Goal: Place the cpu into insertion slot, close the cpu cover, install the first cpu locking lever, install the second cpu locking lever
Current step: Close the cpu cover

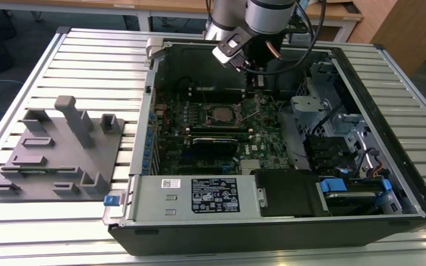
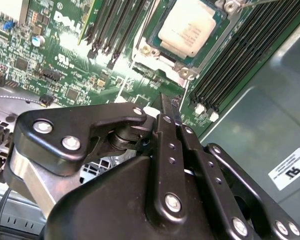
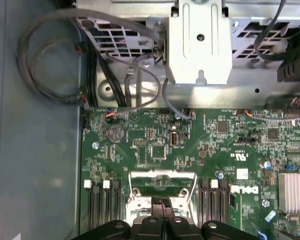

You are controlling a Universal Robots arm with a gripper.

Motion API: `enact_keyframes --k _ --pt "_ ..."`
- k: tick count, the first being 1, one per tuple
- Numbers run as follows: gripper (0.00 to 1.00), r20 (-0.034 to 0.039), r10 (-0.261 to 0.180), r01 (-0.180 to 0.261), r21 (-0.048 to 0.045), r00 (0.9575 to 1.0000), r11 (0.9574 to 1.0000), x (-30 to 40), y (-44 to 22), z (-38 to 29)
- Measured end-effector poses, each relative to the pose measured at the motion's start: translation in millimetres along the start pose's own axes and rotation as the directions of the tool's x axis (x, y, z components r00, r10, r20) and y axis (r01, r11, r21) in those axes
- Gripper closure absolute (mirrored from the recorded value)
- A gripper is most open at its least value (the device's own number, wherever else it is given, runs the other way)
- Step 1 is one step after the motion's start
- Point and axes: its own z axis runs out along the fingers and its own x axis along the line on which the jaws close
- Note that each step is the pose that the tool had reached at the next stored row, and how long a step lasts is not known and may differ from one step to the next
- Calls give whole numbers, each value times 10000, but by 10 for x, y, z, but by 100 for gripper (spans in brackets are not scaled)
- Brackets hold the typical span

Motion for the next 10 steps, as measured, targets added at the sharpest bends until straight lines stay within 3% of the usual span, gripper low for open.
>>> enact_keyframes --k 10 --pt "90 0 1 -1 0 10000 10000 13 140 15"
